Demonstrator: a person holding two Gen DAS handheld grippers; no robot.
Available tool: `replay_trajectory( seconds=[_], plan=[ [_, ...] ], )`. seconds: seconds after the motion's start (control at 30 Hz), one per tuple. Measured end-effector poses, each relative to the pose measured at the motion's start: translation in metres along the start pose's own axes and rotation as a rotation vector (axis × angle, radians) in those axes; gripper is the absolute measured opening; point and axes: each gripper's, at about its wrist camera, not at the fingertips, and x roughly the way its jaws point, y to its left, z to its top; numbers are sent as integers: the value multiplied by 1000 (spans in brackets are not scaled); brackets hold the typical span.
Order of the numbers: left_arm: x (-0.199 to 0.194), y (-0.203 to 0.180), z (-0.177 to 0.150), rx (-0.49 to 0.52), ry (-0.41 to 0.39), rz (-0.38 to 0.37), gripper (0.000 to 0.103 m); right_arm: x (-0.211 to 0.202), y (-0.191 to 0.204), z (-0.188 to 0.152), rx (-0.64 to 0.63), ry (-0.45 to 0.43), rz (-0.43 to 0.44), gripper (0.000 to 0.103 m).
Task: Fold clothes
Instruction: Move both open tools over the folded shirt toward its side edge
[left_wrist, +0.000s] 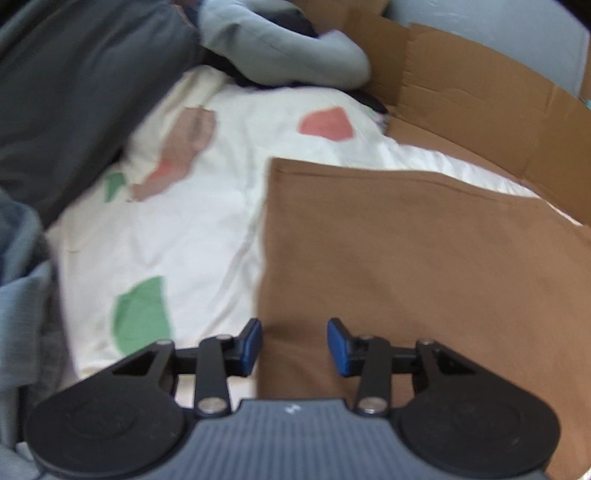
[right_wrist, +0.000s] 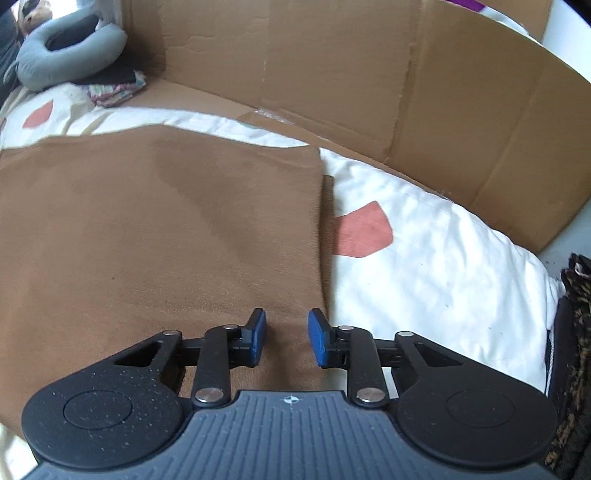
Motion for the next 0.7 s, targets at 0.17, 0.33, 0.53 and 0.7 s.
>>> replay_trajectory(
  seconds=[0.17, 0.33, 0.53, 0.7],
  plan=[
    [-15, 7, -4, 2, -3, -2, 28, -16, -5, -2, 32, -9, 27, 30],
    [-39, -5, -17, 15, -13, -65, 28, -29, 5, -10, 46, -3, 73, 30],
    [-51, -33, -40, 14, 20, -135, 29, -35, 32, -18, -7, 8, 119, 30],
    [-53, -58, -53, 54, 43, -157, 29, -32, 53, -22, -38, 24, 152, 30]
  ],
)
